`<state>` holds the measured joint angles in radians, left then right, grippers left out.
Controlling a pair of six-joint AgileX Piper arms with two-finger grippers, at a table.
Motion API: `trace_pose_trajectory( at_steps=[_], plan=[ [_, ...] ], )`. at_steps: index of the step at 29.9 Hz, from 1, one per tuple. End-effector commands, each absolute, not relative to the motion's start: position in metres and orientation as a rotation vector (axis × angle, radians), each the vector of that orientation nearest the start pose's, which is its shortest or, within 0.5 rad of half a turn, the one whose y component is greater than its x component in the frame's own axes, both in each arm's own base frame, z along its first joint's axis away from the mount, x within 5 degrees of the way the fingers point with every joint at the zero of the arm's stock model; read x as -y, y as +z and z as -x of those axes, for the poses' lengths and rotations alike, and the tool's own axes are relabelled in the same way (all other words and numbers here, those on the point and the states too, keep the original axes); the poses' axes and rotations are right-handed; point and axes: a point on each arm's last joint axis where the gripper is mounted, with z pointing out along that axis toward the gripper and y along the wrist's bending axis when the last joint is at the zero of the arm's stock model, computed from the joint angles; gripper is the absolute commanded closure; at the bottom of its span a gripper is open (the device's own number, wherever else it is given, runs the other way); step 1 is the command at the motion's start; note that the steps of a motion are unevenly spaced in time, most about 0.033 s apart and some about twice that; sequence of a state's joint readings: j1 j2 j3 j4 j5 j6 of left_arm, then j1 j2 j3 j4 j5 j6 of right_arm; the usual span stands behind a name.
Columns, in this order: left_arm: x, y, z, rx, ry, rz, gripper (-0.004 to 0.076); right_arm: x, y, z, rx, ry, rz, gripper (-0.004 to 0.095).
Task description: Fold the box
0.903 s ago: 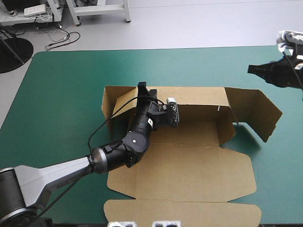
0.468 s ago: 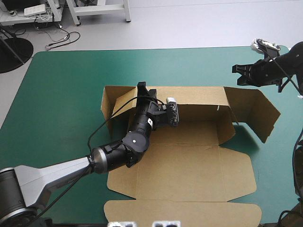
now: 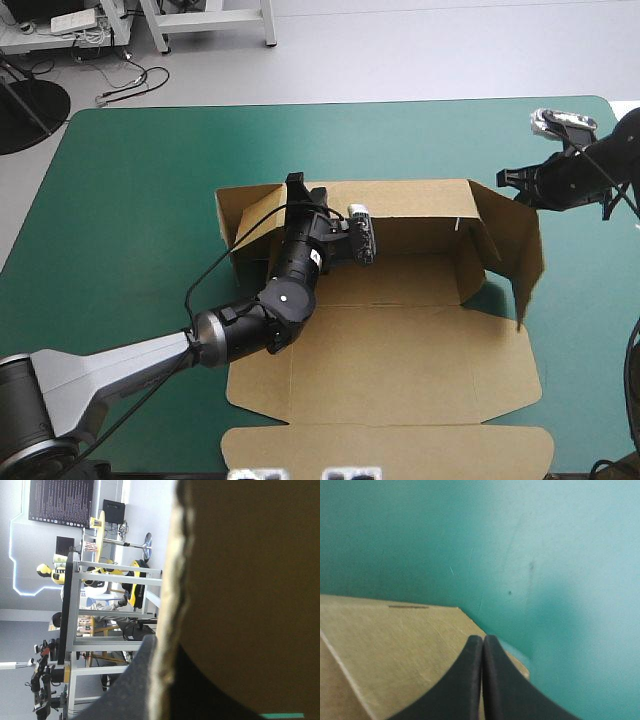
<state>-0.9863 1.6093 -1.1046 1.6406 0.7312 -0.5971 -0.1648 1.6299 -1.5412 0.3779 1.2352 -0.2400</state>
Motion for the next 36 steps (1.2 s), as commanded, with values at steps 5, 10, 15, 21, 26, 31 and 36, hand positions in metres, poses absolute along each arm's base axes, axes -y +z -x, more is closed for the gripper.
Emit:
trace_pose_trajectory(
  at_steps=[5,10,15,21,26,31,36],
  plan=[
    [0.251,0.327,-0.24,-1.351,0.769,-1.202,0.0733,0.012,0.351,-0.307,-2.572,0.505,0.078,0.0923],
    [0.251,0.325,-0.24,-1.373,0.758,-1.199,0.0733,0.004,0.328,-0.291,-2.465,0.56,0.095,0.0923],
    [0.253,0.318,-0.242,-1.384,0.772,-1.233,0.0733,-0.005,0.3,-0.27,-2.36,0.625,0.101,0.0923],
    [0.255,0.315,-0.243,-1.381,0.78,-1.246,0.0734,-0.01,0.275,-0.253,-2.218,0.62,0.124,0.0923],
    [0.255,0.315,-0.243,-1.381,0.78,-1.246,0.0733,-0.017,0.257,-0.243,-2.133,0.658,0.231,0.0923],
    [0.255,0.315,-0.243,-1.381,0.78,-1.246,0.0733,-0.021,0.258,-0.239,-2.118,0.661,0.354,0.0862],
    [0.255,0.315,-0.243,-1.379,0.781,-1.246,0.0733,-0.022,0.262,-0.227,-2.139,0.563,0.529,0.0566]
  ],
)
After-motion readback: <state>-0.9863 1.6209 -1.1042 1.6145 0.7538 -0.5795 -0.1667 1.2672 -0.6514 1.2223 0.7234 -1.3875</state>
